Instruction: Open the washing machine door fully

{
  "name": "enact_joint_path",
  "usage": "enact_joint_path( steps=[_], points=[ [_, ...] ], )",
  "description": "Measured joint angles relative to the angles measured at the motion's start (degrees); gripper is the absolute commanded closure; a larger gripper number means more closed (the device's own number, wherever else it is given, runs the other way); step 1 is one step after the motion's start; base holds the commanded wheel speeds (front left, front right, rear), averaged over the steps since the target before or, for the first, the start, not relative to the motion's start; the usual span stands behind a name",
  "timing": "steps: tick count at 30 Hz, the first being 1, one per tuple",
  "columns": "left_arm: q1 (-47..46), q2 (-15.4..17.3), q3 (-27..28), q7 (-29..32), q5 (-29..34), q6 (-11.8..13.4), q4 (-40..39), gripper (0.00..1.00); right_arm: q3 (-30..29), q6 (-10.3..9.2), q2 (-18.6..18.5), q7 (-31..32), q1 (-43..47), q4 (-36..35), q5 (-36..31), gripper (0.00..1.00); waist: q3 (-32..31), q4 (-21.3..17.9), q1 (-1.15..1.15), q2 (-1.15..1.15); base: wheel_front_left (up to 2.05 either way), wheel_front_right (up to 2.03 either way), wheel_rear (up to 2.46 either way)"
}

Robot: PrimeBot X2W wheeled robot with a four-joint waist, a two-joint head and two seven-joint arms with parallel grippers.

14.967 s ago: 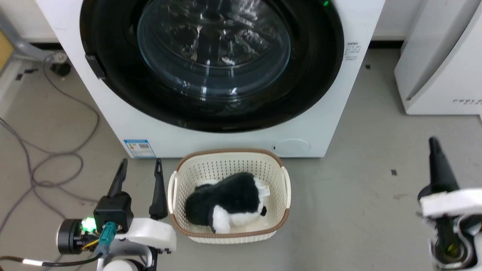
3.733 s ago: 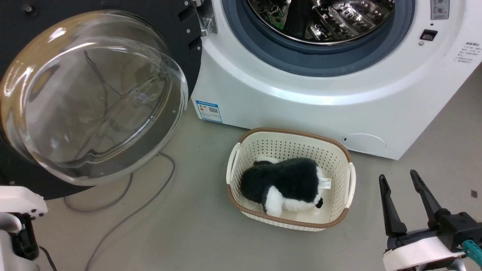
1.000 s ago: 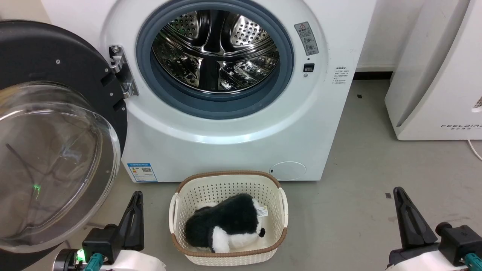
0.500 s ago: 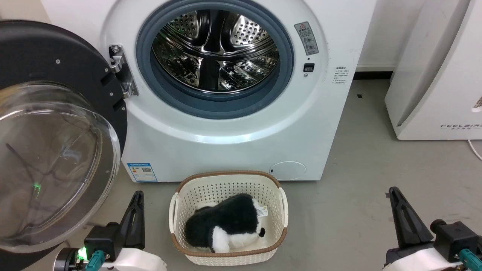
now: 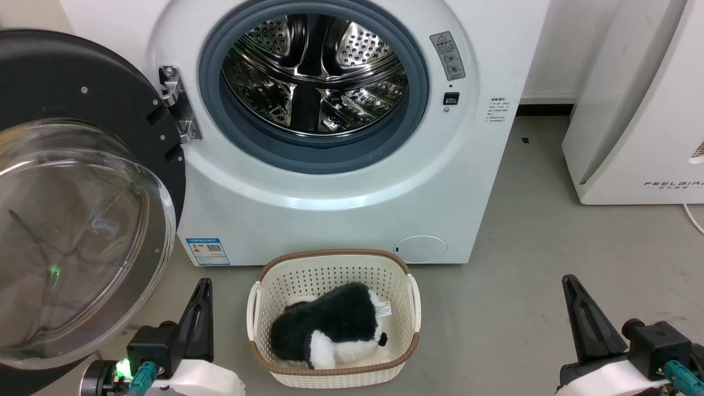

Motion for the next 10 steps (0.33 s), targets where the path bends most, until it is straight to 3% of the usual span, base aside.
enact_joint_path(
  steps=[10],
  points=[
    [0.0,0.0,-0.3,1.2,0.0,0.2,-0.4,1.00,0.5,0.00,0.0,1.1,-0.2,0.0,0.0,1.00,0.0,0.0,0.00,0.00,0.00,0.00,0.00]
  ],
)
